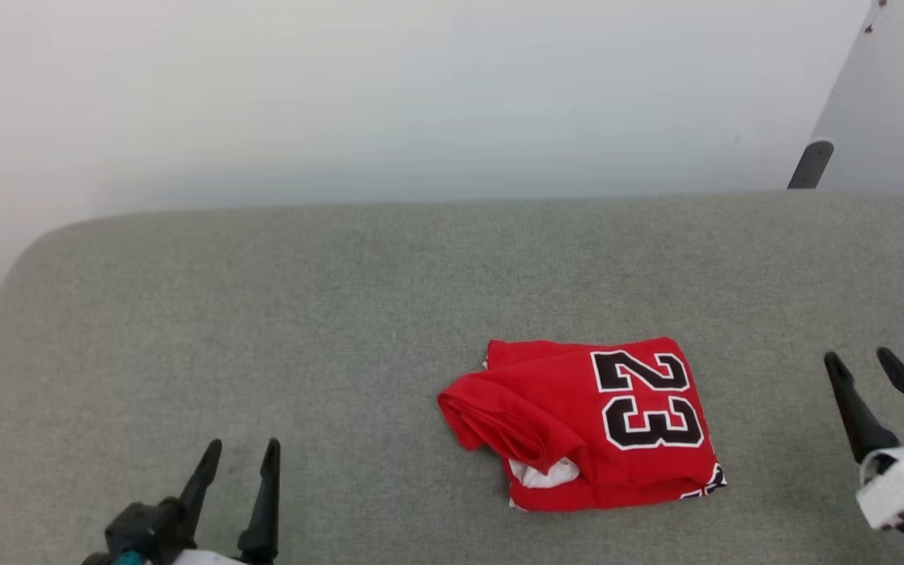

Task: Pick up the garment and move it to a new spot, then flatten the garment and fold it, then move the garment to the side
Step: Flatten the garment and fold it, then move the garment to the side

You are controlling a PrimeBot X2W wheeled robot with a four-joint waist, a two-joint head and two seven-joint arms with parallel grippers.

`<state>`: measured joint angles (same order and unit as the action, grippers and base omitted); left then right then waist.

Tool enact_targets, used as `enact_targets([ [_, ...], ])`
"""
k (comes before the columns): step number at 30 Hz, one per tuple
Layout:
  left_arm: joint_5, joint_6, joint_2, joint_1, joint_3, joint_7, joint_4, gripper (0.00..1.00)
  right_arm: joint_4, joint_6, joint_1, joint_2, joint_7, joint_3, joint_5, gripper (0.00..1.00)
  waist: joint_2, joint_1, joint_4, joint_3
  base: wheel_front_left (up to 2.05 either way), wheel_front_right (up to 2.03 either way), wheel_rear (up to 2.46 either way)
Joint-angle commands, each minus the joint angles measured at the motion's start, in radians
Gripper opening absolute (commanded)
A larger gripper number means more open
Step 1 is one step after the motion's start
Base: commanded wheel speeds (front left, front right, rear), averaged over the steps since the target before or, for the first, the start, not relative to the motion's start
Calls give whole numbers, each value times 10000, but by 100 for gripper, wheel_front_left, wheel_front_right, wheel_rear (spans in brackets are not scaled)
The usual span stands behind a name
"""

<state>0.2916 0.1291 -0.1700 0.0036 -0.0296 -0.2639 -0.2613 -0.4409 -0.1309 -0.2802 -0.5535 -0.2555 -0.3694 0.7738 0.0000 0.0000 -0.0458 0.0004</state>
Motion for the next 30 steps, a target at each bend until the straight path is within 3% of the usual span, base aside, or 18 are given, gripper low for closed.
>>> enact_targets([
  [1, -50, 20, -62, 168, 18, 1, 135, 100, 161, 5, 285, -31, -53, 163, -100, 100, 0, 0, 51, -139, 0, 0, 0],
  [20, -148, -2, 125, 1355, 469, 1, 1206, 100, 2058, 5, 2407, 716, 645, 2479, -1294, 100, 0, 0, 233, -202, 0, 0, 0],
  [30, -192, 3, 143, 1208, 418, 1, 1223, 100, 2757, 5, 2643, 1096, 1244, 2840, -1617, 100, 0, 0, 262, -132, 0, 0, 0],
])
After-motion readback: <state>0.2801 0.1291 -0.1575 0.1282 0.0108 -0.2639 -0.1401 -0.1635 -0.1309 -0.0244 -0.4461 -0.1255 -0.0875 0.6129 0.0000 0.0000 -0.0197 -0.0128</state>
